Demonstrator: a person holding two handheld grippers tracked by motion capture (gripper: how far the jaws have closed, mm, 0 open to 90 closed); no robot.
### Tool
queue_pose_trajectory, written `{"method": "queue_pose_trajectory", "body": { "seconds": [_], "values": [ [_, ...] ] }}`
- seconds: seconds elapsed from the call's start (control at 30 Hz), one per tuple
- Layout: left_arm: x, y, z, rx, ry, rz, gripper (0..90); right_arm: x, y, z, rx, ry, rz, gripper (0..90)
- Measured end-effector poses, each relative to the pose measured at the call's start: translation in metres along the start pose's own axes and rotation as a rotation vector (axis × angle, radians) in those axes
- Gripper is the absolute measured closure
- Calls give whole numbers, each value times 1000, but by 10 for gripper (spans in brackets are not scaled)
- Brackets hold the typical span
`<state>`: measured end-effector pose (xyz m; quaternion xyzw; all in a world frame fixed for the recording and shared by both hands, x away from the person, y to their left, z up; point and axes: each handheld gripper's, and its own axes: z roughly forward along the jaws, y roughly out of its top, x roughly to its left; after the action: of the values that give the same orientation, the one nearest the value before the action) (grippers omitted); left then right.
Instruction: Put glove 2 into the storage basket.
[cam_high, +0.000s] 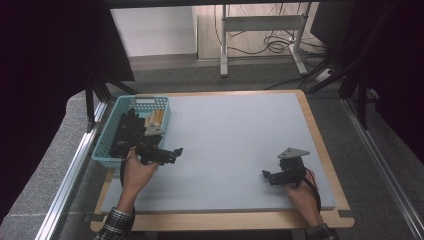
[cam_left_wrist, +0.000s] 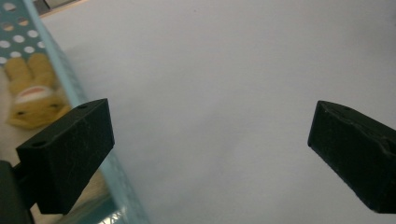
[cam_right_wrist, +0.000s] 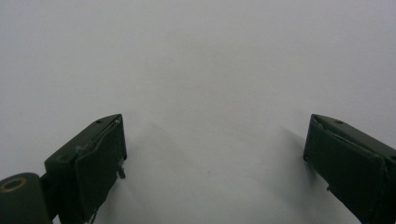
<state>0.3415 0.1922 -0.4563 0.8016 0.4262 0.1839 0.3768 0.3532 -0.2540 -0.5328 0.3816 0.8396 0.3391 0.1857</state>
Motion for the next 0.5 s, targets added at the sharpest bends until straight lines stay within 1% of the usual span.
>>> {"method": "queue_pose_trajectory", "body": {
  "seconds": [0.27, 0.4, 0.5],
  "values": [
    [-20, -2, 11, -14, -42, 24, 7, 0, 0, 0, 0, -1, 1, 54],
    [-30, -4, 17, -12, -53, 44, 5, 0, 0, 0, 0, -2, 1, 54],
    [-39, -6, 23, -17, -72, 56, 3, 0, 0, 0, 0, -1, 2, 54]
  ]
}}
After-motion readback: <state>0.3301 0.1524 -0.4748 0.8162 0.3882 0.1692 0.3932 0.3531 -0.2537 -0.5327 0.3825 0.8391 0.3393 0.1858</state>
